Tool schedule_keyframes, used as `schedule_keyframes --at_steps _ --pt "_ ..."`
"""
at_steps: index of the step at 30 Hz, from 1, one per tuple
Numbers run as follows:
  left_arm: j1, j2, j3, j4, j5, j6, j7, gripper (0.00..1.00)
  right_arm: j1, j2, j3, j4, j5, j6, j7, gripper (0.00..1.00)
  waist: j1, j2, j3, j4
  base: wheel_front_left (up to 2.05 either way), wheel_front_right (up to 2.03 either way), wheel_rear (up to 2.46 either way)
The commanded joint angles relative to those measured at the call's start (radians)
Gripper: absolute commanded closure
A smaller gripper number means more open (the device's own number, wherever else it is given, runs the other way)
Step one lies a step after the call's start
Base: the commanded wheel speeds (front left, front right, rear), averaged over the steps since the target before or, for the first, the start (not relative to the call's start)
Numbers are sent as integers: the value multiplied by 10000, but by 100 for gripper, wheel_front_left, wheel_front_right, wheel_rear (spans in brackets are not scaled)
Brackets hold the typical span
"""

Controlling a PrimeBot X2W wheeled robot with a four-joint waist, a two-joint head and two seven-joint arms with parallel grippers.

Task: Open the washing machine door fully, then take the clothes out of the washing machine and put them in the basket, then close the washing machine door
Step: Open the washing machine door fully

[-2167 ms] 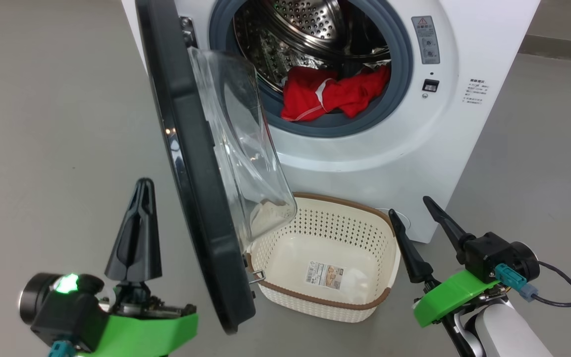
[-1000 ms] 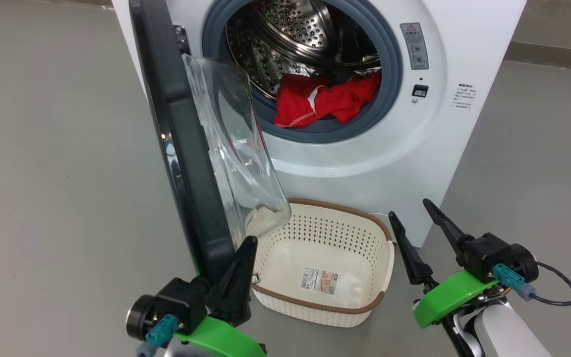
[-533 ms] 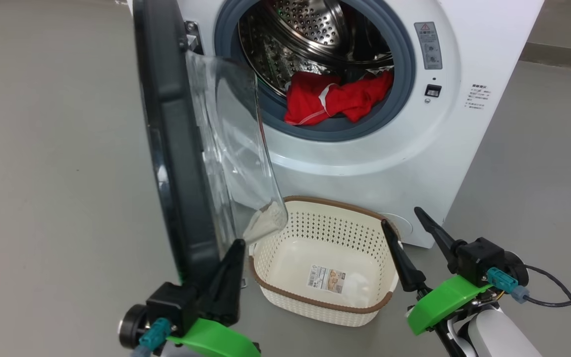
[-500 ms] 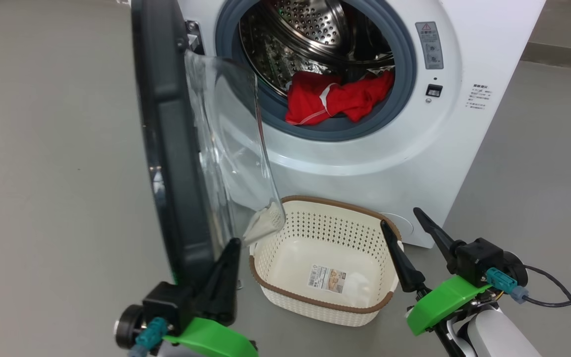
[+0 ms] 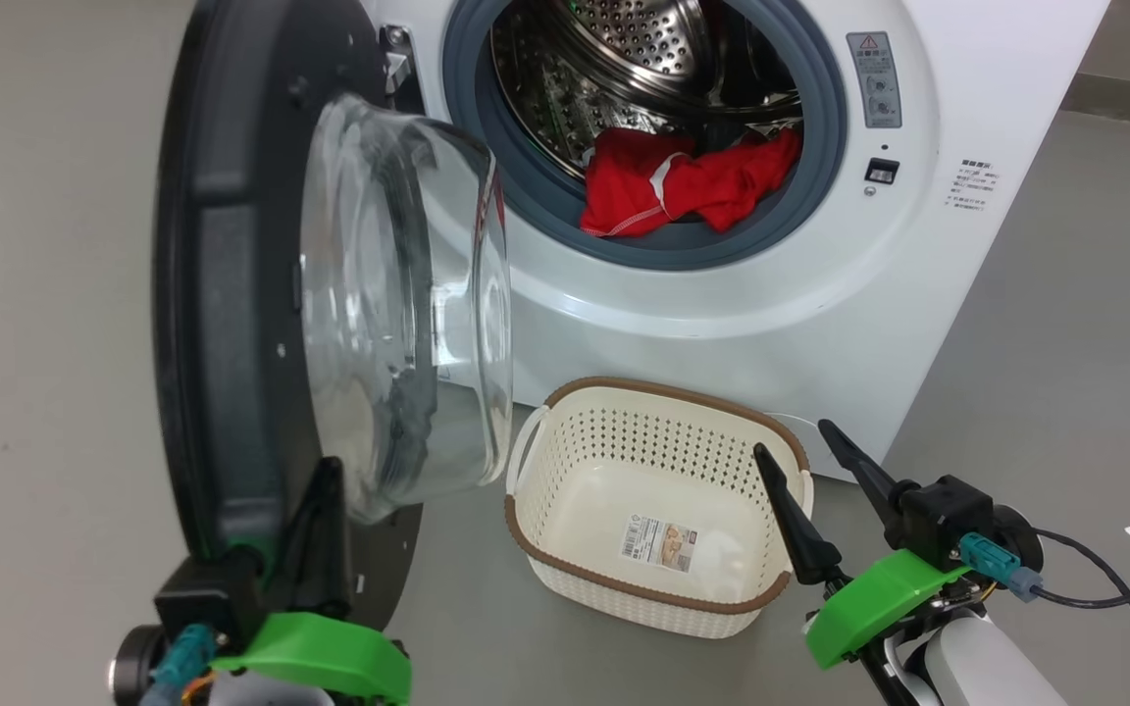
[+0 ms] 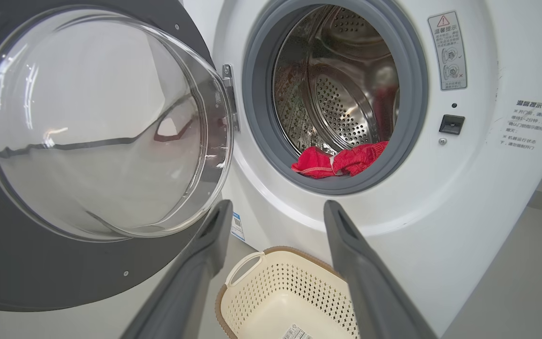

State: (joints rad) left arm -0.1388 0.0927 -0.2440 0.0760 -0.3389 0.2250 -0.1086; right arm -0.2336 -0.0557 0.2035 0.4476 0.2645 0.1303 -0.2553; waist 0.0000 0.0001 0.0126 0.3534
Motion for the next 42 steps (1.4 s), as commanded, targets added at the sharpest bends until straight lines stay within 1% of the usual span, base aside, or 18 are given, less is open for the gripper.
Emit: schedule_keyframes --at_steps 1,10,15,17,24,33,42 --pt "-96 271 595 -298 -123 214 -67 100 -246 55 173 -184 36 4 -65 0 0 -1 14 10 0 0 0" --pt "74 509 1296 -282 -408 660 36 100 -280 55 197 -106 -17 4 -65 0 0 -1 15 34 0 0 0" --pt "70 608 1559 -184 -584 740 42 100 -320 55 158 -124 -112 4 -65 0 0 -1 143 76 0 0 0" --pt "-8 691 1810 -88 -715 795 -42 100 -360 55 153 -129 -175 4 -65 0 0 -1 270 87 0 0 0" --pt "-277 838 2466 287 -1190 760 -404 100 -405 55 117 -139 -304 4 -65 0 0 -1 521 98 0 0 0" --pt "-782 1088 2936 931 -1413 737 -774 100 -523 55 92 -131 -486 4 -65 0 0 -1 847 88 0 0 0" --pt "-1317 1444 3458 1790 -1573 600 -1205 100 -643 55 39 -84 -679 4 -65 0 0 -1 1130 13 0 0 0"
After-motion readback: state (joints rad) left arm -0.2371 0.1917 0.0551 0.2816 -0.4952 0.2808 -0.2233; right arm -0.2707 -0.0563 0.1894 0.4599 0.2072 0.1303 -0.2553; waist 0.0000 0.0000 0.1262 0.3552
